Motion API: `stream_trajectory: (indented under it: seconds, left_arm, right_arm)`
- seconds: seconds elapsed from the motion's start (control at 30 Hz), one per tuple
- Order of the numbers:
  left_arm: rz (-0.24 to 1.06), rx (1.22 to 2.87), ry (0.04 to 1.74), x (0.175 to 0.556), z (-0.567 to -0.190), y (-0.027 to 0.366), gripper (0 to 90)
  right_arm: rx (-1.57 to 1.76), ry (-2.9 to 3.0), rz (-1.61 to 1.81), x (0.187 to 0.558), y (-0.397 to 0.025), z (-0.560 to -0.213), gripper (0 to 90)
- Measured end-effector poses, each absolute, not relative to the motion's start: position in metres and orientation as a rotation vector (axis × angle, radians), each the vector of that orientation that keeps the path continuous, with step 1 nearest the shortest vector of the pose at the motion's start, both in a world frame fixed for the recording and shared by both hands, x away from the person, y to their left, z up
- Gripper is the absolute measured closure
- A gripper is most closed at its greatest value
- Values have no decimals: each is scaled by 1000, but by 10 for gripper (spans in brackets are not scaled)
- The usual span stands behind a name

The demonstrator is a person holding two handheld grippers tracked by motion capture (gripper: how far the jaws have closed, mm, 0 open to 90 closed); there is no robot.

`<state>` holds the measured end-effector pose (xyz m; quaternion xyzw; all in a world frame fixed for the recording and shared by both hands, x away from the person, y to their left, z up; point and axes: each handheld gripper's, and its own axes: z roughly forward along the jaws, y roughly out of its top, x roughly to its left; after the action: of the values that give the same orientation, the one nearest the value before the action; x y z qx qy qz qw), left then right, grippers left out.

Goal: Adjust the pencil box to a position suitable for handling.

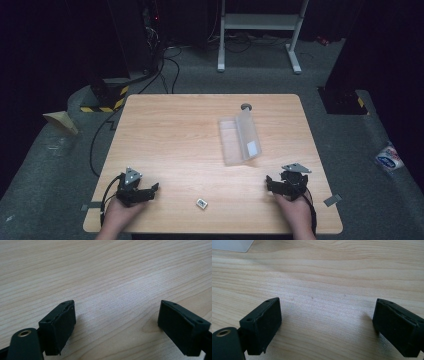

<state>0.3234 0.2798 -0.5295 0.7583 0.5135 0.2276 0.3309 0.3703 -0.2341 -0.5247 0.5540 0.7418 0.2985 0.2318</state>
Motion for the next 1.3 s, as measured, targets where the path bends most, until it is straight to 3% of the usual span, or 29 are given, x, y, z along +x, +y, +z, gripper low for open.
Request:
stream_trajectory:
  seconds: [0.37,0.5,0.57,1.3]
  left_arm:
    - [599,1985,1352,326,-530,279,136]
    - [596,1983,1403,330,-530,278,10]
    - [597,1977,1430,334,-531,280,1]
    - [576,2007,1375,333,-531,279,3]
  right_arm:
    - [1517,2049,824,369,-233,-525,82]
    - [1501,2076,824,370,-233,-524,82]
    - [1497,2090,831,369,-234,-524,82]
    - [1395,2110,891,360,-226,-510,120]
